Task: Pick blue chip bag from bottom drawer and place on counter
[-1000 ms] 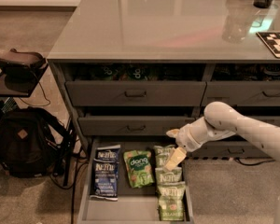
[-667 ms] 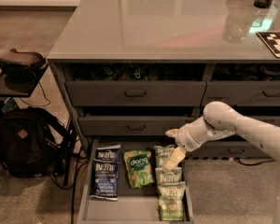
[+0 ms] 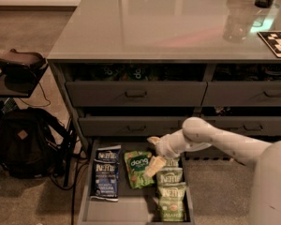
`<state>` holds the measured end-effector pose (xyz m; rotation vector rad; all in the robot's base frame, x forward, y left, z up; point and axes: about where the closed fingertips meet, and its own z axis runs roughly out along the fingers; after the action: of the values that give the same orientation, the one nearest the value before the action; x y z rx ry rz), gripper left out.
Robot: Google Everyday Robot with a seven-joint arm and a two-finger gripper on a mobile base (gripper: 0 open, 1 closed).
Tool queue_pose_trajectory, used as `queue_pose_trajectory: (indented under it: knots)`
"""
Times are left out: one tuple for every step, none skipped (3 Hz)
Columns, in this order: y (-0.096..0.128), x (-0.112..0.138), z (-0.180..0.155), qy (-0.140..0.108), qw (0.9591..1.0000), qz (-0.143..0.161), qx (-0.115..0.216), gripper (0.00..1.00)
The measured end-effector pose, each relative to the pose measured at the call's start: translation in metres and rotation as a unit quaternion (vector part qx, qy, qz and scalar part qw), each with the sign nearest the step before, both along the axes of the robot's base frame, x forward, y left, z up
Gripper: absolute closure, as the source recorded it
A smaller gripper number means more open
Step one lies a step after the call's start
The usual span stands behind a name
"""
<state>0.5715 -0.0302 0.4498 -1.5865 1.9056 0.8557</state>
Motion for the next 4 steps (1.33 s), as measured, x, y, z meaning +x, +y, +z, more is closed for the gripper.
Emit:
queue_pose_trajectory:
  knots:
    - [0.042, 0.02, -0.045, -0.031, 0.9995, -0.003, 0.009, 0.0]
    - [0.077, 0.037, -0.097, -0.036, 0.9991, -0.023, 0.001, 0.0]
    - [0.111, 0.043, -0.139, -0.032, 0.9992, -0.023, -0.01, 0.0]
    - [0.146, 0.043, -0.168, -0.025, 0.9996, -0.002, -0.016, 0.0]
